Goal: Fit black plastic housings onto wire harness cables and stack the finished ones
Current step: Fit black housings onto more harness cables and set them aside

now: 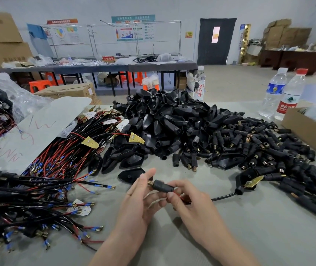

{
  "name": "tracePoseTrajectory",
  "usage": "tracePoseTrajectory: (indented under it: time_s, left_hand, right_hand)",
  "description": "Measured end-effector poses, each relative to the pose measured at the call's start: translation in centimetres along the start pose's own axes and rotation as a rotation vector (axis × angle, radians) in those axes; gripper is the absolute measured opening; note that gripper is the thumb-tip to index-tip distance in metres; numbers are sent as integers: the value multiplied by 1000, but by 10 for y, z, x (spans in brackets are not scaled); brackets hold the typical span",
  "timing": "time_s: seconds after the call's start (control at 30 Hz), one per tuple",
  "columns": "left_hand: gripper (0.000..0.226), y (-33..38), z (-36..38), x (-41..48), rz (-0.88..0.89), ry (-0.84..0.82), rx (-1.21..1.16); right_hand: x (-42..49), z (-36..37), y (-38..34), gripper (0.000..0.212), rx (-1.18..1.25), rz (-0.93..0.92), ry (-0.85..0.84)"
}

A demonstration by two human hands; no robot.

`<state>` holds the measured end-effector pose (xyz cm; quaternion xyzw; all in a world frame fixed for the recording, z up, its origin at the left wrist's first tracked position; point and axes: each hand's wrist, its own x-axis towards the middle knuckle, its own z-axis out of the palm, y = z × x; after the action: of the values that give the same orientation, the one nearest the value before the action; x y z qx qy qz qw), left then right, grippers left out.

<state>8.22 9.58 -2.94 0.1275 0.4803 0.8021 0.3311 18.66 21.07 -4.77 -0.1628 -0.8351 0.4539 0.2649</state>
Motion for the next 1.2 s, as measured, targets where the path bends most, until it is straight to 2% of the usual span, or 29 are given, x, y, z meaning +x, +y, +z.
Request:
tracePoseTrajectory:
  time_s: [0.1, 0.33, 0.5, 0.8, 0.93, 1.2]
  left_hand:
    - [36, 0, -4, 1, 29, 18, 41]
    - [39, -1, -10, 6, 101, 97, 21]
    - [37, -1, -10, 8, 125, 132, 9]
    - [29, 3, -14, 5, 235, 89, 290]
    - [28, 4, -13, 5, 271, 102, 314]
    - [30, 8, -17, 8, 342, 186, 310]
  right_hand:
    - [0, 0, 1, 16, 25, 37, -21]
    - [-2, -5, 1, 9, 59, 28, 9]
    - [-2, -6, 4, 13, 30, 1, 3]
    - [-3, -8, 3, 28, -66, -88, -10]
    - [-2, -8, 1, 15, -126, -76, 18]
    - [-2, -7, 1, 14, -213, -43, -3]
